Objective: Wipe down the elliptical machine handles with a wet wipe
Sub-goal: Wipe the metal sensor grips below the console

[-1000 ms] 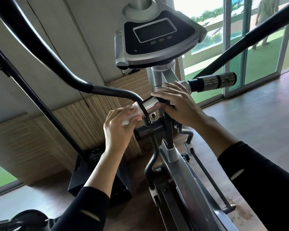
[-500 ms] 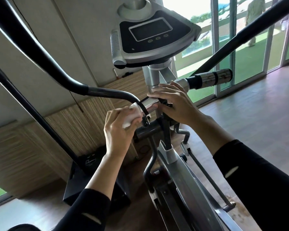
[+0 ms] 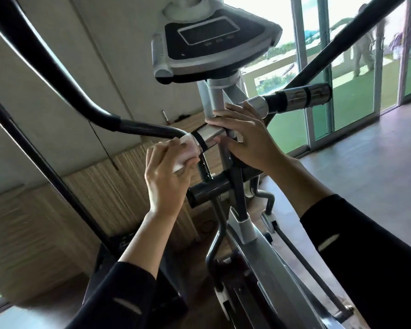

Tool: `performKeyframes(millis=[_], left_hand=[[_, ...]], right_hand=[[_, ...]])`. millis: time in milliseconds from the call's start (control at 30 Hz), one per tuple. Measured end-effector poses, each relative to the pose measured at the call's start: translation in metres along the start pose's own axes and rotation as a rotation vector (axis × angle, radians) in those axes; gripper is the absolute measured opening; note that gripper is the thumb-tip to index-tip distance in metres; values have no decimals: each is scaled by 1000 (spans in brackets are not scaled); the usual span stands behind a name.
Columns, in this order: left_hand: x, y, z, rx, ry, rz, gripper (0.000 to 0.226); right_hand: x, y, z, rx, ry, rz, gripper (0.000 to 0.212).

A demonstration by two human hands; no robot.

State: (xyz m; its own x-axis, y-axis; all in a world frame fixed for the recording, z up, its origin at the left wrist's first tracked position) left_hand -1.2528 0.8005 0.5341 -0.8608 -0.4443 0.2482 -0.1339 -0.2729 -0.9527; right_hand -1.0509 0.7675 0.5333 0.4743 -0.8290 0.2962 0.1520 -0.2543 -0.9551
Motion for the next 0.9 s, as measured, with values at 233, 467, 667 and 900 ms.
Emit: performKeyframes(millis=[233,467,667,900], left_hand=[[3,9,-4,-78,-45,48,36],[-9,-2,12,-85,36,34,38],[12,-5,4,31,17,-58,32],[-10,-33,29,188,-82,-313,32]], right_hand=[[0,1,-1,1,10,12,40],[1,0,3,30,25,6,39],[4,-1,-1,-2,24,-15,41],[15,-6,1,-8,25,-67,43]])
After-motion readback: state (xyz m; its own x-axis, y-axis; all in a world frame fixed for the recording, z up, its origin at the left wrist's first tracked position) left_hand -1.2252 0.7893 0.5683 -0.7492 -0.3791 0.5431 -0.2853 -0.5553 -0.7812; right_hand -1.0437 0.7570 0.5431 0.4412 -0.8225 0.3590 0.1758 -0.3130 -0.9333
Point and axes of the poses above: each hand's wrist, its own y-axis away from the middle knuckle, its own x-axis out of the back of the hand, z = x × y, the point moved 3 cm from there along -y, towards the middle knuckle, and after that the axes turned 10 degrees about x, right-handed, at the moved point
